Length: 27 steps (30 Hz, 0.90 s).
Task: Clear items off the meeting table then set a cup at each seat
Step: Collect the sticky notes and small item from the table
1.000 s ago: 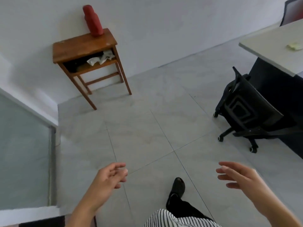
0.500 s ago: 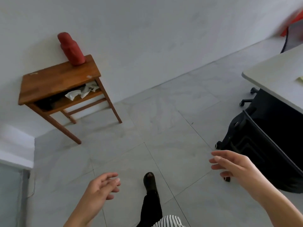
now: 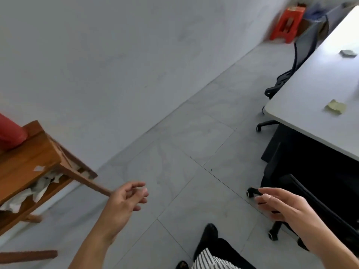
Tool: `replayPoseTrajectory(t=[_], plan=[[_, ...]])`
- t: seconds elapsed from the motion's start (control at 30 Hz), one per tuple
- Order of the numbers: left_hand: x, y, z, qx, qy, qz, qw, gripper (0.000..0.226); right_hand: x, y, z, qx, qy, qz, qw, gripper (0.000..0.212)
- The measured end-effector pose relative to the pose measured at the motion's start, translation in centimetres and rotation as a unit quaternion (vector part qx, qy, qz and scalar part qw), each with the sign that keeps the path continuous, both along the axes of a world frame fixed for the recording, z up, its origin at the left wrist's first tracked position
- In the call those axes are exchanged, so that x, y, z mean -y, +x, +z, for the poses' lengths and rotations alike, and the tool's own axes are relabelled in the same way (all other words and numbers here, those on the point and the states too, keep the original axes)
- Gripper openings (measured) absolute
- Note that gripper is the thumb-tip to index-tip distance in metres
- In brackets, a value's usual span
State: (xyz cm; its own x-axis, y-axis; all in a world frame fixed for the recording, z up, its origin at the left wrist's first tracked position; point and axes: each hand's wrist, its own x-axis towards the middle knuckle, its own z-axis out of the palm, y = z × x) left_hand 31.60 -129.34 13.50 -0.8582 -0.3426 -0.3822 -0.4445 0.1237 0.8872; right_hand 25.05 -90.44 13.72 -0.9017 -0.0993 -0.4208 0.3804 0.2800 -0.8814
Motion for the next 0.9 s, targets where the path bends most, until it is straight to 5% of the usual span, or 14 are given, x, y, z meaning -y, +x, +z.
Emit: replayPoseTrajectory(t=[0.27,0.57,0.9], plan=[[1.3,-19.3,-3.7,0.074,0.001,-0.050,0.996,0.013,0.8,-17.2,-3.3,0.030,-0.006,-0.086,0.996,0.016],[0.4,-41.0,0.5,0.006,-0.001,-0.109,0.994,0.012,2.4,-36.7,-0.2,-0.018,-0.008,-0.065,0.998,0.032],[2.1,-64.0,-2.6,0.046,0.008,-0.168,0.985,0.013,2.4,-49.9,-3.7,0.043,-0.008,-0.213,0.976,0.016]])
